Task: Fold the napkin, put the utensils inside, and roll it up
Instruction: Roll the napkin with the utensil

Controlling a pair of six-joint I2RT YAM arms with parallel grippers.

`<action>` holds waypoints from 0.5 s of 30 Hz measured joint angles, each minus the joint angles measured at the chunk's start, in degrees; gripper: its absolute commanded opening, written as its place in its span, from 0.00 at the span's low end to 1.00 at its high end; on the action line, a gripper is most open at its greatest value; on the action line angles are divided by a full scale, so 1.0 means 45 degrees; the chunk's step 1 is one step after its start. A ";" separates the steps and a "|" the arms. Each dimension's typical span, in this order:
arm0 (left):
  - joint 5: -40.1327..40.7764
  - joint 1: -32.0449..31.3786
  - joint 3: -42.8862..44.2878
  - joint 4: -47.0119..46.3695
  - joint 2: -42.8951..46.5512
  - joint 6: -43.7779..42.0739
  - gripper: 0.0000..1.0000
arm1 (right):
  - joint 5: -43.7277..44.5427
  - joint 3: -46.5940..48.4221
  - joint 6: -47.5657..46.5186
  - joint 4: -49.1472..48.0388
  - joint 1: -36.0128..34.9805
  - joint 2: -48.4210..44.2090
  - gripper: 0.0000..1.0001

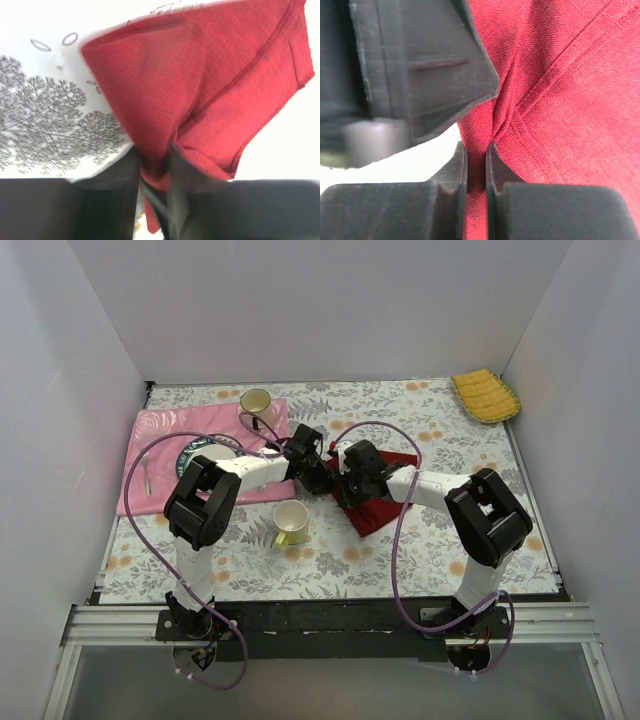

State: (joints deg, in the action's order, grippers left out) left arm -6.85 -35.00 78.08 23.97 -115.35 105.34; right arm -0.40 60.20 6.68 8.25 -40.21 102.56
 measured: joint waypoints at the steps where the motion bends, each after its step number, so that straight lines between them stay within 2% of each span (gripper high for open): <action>1: -0.0185 0.0107 -0.0500 -0.0602 0.0228 -0.0189 0.43 | -0.0539 -0.0092 0.0029 -0.0223 0.0219 -0.0005 0.01; 2: -0.0389 0.0233 -0.0899 -0.0986 0.0442 -0.0340 0.49 | -0.1122 -0.0204 0.0102 -0.0520 0.0461 -0.0005 0.01; 5: -0.0840 0.0578 -0.1530 -0.1569 0.0928 -0.0957 0.57 | -0.2968 -0.0597 0.0350 -0.1292 0.1316 0.0039 0.01; 8: -0.0952 0.0821 -0.1608 -0.1962 0.1243 -0.1486 0.61 | -0.5440 -0.0908 0.0845 -0.2181 0.2433 0.0432 0.01; 15: -0.1428 0.0821 -0.1632 -0.2560 0.2375 -0.1836 0.61 | -1.1351 -0.0233 0.2516 -0.3351 0.4575 0.2939 0.01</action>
State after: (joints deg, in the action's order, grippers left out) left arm -13.28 -31.31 70.74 12.45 -104.66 97.08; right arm -51.48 59.16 18.00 -6.83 -19.62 115.79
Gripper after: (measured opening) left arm 0.619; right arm 0.168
